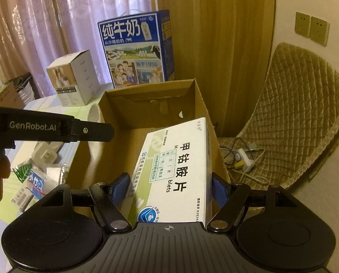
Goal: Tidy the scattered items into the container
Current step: 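Open left tool to drop spoon while right tool releases white box into cardboard box, then move both tools back over the remaining items on the table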
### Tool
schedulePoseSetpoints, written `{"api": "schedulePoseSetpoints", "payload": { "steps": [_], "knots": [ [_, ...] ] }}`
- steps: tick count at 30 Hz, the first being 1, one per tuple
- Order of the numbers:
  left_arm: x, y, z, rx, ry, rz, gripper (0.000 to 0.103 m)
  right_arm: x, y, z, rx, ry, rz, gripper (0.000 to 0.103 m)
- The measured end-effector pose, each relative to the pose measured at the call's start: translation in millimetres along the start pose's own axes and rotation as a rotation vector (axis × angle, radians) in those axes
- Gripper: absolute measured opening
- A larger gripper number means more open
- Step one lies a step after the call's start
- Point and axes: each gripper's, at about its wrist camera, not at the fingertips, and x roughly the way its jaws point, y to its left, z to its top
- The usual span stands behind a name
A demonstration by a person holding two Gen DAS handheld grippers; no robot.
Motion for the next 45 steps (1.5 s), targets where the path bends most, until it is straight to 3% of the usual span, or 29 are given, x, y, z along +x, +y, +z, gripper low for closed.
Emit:
{"api": "schedulePoseSetpoints", "payload": {
  "steps": [10, 12, 21, 28, 36, 42, 45],
  "knots": [
    [-12.5, 22.3, -16.9, 0.008, 0.015, 0.045, 0.028, 16.9, 3.9, -1.1, -0.005, -0.012, 0.019, 0.072],
    [-17.6, 27.1, -20.2, 0.002, 0.015, 0.049, 0.028, 16.7, 5.2, 0.1, -0.005, -0.028, 0.014, 0.078],
    [-55.3, 45.1, -35.0, -0.018, -0.031, 0.064, 0.029, -2.0, 13.5, -3.2, 0.015, -0.042, 0.016, 0.081],
    [-103.3, 69.2, -61.6, -0.015, -0.047, 0.130, 0.033, -31.1, 44.0, -12.1, 0.020, -0.062, 0.044, 0.087],
    [-174.0, 110.5, -102.2, -0.030, -0.043, 0.271, 0.063, -67.0, 107.2, -27.4, -0.031, -0.099, 0.147, 0.101],
    [-213.5, 137.6, -132.7, 0.010, -0.027, 0.378, 0.088, -74.7, 162.3, -53.3, -0.118, -0.079, 0.248, 0.101],
    [-224.0, 150.1, -146.6, 0.019, -0.017, 0.412, 0.092, -70.5, 187.2, -71.9, -0.214, -0.050, 0.279, 0.101]
  ]
}}
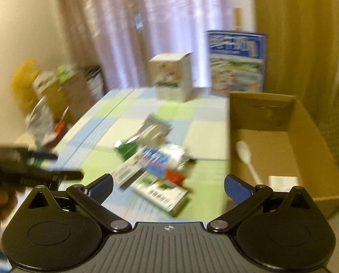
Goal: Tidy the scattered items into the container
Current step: 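Move both tools back over the remaining items on the table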
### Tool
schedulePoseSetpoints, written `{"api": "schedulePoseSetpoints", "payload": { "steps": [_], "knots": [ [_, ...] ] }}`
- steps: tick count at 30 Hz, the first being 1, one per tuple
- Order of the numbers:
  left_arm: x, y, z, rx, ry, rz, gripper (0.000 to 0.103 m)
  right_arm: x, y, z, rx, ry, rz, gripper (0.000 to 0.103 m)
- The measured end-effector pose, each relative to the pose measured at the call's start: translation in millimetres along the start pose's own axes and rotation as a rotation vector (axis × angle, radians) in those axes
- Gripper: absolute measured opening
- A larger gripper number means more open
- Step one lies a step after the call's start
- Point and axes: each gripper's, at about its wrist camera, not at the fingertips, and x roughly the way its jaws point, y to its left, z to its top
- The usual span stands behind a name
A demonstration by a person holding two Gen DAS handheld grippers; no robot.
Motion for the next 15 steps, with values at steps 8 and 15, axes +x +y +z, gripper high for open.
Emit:
{"api": "schedulePoseSetpoints", "payload": {
  "steps": [8, 15],
  "knots": [
    [5.8, 23.3, -22.2, 0.023, 0.048, -0.001, 0.095, 39.0, 23.6, -27.2, -0.111, 0.113, 0.028, 0.101],
    [27.3, 33.1, -23.4, 0.045, 0.078, -0.024, 0.095, 77.6, 25.7, -30.0, -0.222, 0.195, 0.059, 0.101]
  ]
}}
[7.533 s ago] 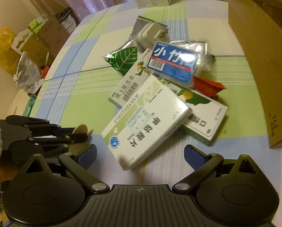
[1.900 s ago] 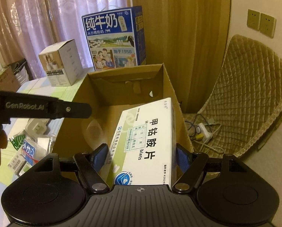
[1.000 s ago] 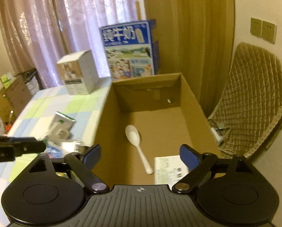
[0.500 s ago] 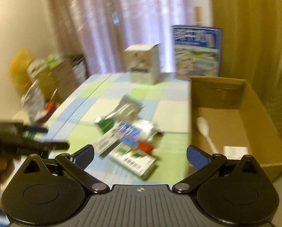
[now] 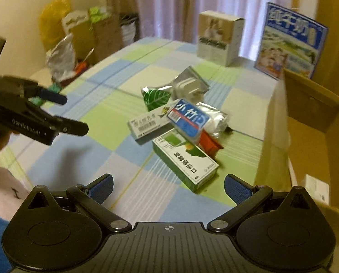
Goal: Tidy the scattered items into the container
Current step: 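Move both tools back over the remaining items on the table, then grasp green-white spray box with right tool while left tool grasps white cream box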
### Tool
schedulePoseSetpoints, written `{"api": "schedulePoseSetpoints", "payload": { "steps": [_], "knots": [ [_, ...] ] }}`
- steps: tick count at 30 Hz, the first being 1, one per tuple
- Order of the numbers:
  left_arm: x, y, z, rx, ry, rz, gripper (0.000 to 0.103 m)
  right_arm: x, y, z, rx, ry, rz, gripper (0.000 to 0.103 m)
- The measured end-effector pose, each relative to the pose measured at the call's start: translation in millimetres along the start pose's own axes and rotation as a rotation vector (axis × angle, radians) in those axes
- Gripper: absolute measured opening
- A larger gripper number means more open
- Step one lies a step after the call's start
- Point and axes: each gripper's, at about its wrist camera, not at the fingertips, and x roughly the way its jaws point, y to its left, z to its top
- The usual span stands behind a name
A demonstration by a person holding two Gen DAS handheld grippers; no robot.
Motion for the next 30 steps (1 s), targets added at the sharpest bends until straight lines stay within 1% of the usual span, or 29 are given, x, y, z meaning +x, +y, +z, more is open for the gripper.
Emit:
{"api": "schedulePoseSetpoints", "payload": {
  "steps": [6, 11, 16, 22, 25, 26, 27, 28, 30],
  "knots": [
    [24.4, 2.6, 2.9, 0.046, 0.019, -0.021, 0.095, 42.2, -7.1, 7.0, -0.071, 0.027, -0.003, 0.101],
    [47.1, 7.0, 3.6, 0.079, 0.033, -0.038, 0.095, 72.1, -15.1, 10.5, -0.100, 0.046, -0.039, 0.100],
    [69.6, 11.0, 4.2, 0.118, 0.043, -0.063, 0.095, 97.3, -25.8, 10.9, -0.103, 0.087, -0.057, 0.095],
    [91.6, 13.5, 9.9, 0.115, 0.047, -0.108, 0.095, 117.3, -33.5, 11.3, -0.107, 0.124, -0.056, 0.090],
    [100.9, 14.4, 14.4, 0.100, 0.052, -0.126, 0.094, 123.6, -37.0, 11.9, -0.090, 0.140, -0.052, 0.083],
    [103.9, 14.6, 16.0, 0.096, 0.056, -0.132, 0.093, 124.7, -38.4, 12.3, -0.080, 0.148, -0.051, 0.077],
    [106.9, 14.9, 17.6, 0.092, 0.060, -0.137, 0.092, 125.0, -40.1, 12.6, -0.067, 0.156, -0.048, 0.074],
    [109.7, 15.1, 19.2, 0.088, 0.063, -0.141, 0.092, 124.2, -40.1, 12.9, -0.056, 0.160, -0.046, 0.074],
    [113.9, 14.3, 21.5, 0.086, 0.065, -0.145, 0.091, 121.3, -38.1, 13.2, -0.049, 0.174, -0.043, 0.068]
  ]
}}
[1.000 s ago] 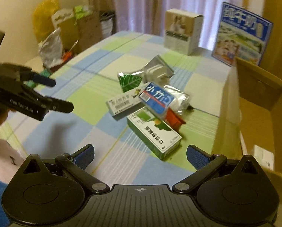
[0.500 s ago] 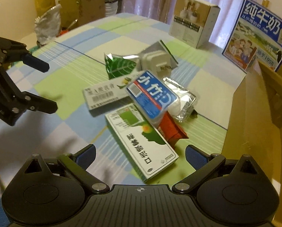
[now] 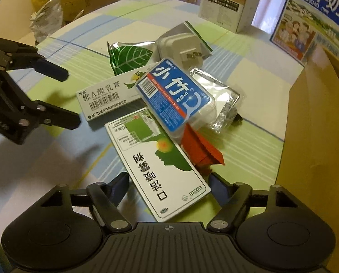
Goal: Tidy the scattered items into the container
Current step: 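Grasp green-white spray box with right tool while left tool grasps white cream box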
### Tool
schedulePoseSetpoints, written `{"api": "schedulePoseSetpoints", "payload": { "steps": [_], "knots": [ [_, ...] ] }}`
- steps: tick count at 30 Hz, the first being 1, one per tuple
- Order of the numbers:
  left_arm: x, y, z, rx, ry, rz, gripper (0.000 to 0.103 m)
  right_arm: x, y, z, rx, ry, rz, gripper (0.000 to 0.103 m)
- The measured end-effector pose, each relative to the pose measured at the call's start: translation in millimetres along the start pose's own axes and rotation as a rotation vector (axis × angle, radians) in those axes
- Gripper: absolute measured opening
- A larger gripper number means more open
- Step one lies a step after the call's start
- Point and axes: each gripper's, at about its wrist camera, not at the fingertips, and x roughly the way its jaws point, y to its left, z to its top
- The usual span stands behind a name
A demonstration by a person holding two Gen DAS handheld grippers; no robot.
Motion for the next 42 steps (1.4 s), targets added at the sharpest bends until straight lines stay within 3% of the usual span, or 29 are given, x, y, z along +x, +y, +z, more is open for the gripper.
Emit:
{"api": "schedulePoseSetpoints", "payload": {
  "steps": [4, 7, 15, 17, 32, 36, 42],
  "knots": [
    [7.4, -1.0, 4.7, 0.003, 0.004, -0.005, 0.089, -8.4, 4.5, -0.3, 0.039, 0.039, 0.032, 0.060],
    [13.2, 0.4, 8.7, -0.016, 0.018, -0.016, 0.082, -13.0, 5.0, -2.4, 0.092, 0.049, 0.057, 0.057],
    [27.5, 1.6, 18.3, -0.048, 0.052, -0.022, 0.042, -15.2, 7.1, -4.8, 0.136, 0.039, 0.083, 0.057],
    [27.6, 1.1, 17.8, -0.051, 0.064, -0.020, 0.037, -14.2, 7.3, -4.6, 0.143, 0.037, 0.082, 0.057],
    [-32.7, -16.1, -43.2, 0.064, 0.163, 0.024, 0.039, -16.5, 35.3, -9.2, 0.137, 0.082, 0.141, 0.053],
    [-37.1, -16.9, -44.3, 0.078, 0.134, 0.075, 0.048, -15.1, 38.8, -11.2, 0.158, 0.061, 0.105, 0.055],
    [-32.9, -40.3, -36.7, 0.238, 0.058, 0.143, 0.052, -14.1, 32.9, -17.5, 0.223, 0.008, 0.076, 0.058]
  ]
}}
